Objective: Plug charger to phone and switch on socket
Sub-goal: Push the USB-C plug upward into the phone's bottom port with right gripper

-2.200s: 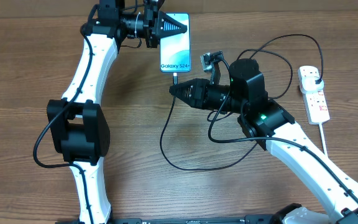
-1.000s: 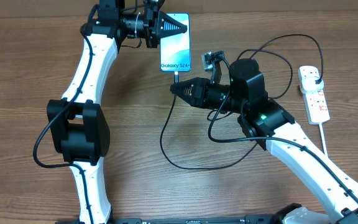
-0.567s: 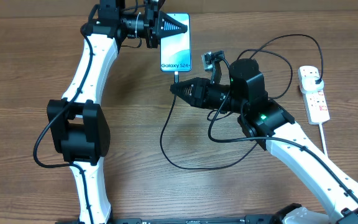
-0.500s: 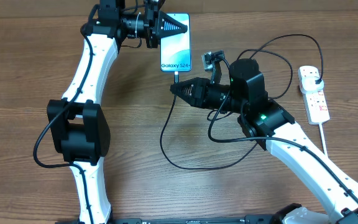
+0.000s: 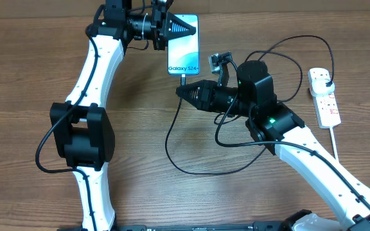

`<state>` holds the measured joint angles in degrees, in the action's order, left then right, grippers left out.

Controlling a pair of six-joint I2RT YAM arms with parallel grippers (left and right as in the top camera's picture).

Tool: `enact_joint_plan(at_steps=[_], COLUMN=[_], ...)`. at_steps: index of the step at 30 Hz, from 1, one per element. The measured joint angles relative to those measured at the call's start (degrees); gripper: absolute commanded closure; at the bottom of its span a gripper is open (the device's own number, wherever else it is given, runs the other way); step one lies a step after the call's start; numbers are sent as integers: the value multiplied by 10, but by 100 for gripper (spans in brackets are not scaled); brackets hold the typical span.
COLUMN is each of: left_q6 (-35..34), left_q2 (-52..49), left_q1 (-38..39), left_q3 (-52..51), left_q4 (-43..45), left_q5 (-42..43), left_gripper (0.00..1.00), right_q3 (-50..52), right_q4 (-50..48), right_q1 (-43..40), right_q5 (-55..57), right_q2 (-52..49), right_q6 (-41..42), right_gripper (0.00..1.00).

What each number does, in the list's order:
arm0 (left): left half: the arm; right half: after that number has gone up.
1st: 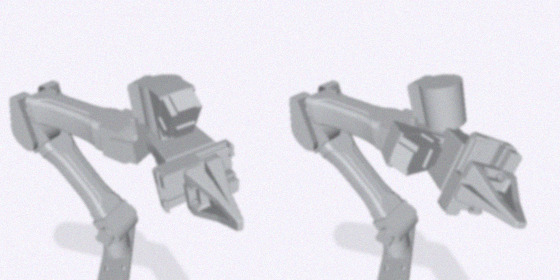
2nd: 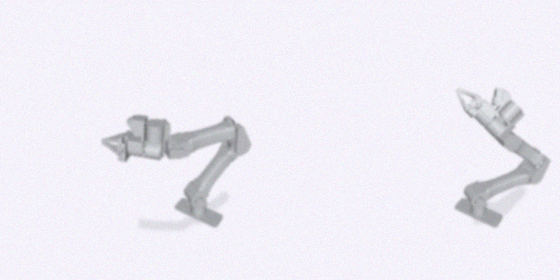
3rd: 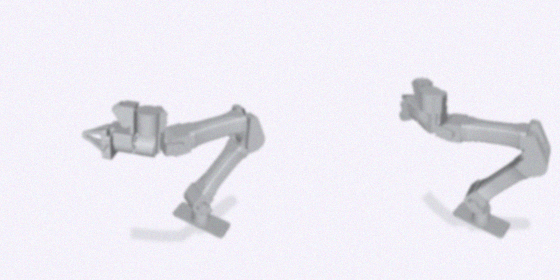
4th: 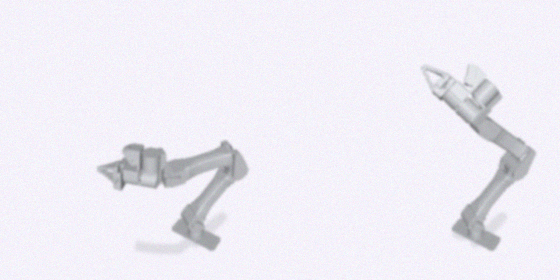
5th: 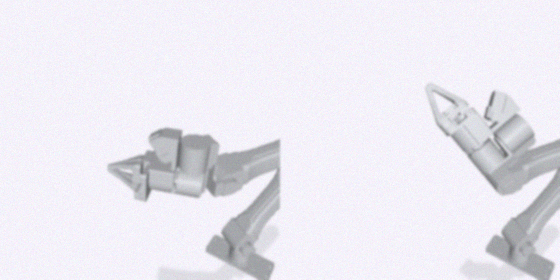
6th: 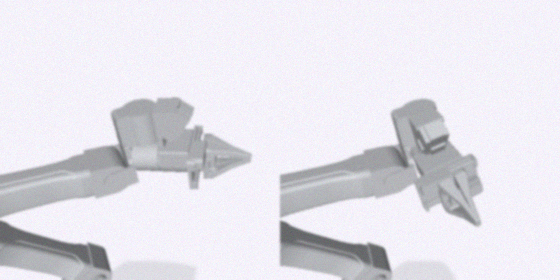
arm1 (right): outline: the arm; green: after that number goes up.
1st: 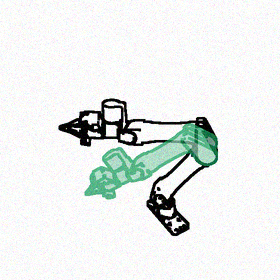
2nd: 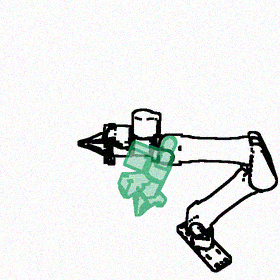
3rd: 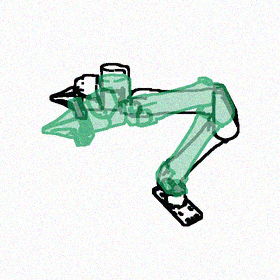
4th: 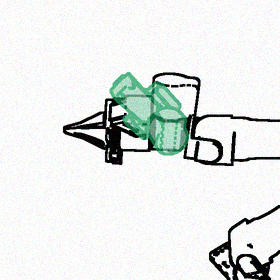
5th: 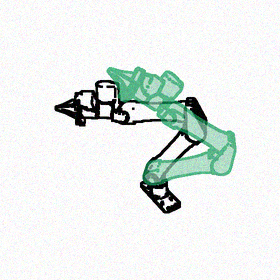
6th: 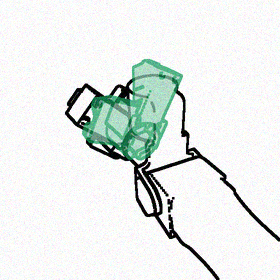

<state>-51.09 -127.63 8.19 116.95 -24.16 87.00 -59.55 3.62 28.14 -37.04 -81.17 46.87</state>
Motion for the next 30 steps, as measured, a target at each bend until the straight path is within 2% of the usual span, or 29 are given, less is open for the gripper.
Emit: enact_joint_plan(at_steps=[30], left_q6=[17], left_q2=[0], left_q1=[9], left_q3=[0], left_q4=[0], left_q5=[5], left_gripper=[96], right_q3=[0], right_q4=[0], right_q1=[-12], right_q5=[-17], right_q2=[0], right_q6=[0], right_gripper=[96])
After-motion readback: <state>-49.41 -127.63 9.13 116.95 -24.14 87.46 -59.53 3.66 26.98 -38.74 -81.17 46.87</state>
